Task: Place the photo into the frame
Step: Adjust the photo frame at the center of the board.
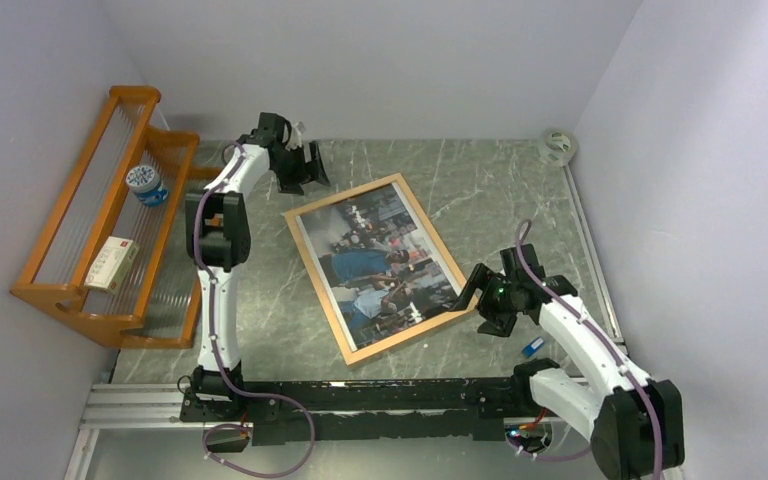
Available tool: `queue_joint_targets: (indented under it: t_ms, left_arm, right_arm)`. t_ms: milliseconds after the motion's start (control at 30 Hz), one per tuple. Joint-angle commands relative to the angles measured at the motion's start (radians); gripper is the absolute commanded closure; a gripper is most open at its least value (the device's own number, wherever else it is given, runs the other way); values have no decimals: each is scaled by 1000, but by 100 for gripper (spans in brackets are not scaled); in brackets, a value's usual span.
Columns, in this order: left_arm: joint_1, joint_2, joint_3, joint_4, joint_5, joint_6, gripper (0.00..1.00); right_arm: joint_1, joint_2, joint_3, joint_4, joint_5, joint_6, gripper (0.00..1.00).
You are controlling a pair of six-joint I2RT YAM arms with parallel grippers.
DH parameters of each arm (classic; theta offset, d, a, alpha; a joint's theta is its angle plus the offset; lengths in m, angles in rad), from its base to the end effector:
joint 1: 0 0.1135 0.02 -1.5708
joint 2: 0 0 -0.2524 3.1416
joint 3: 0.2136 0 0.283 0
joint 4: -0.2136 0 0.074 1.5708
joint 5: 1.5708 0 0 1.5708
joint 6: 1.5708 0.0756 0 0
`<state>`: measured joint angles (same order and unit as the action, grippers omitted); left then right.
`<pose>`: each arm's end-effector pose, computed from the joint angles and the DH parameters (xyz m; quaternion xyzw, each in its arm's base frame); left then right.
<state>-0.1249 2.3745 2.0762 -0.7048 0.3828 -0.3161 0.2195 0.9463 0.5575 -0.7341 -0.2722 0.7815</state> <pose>0.5533 -0.0979 0.1432 -0.0369 0.9432 -0.2383 0.2283 0.2051 0.0666 0.1366 0.2389 0.9365 0.2216 0.1296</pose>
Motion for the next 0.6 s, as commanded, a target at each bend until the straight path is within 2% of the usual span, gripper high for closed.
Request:
queue_joint_targets:
  t_ms: [0,233,400,567]
  left_arm:
    - [14,50,78,30,201,5,11]
    - [26,-4,-51,30,230,54,12]
    - [28,-38,-124,0,169,120,12]
    - [28,-71,-192,-20,175,155,12]
  right_arm:
    - [1,61,-26,80,-58,22,13]
    - [-2,171,-58,244,-88,52,13]
    - [-2,219,-86,418,-107,128,14]
    - [-1,244,-93,534,-48,195,16]
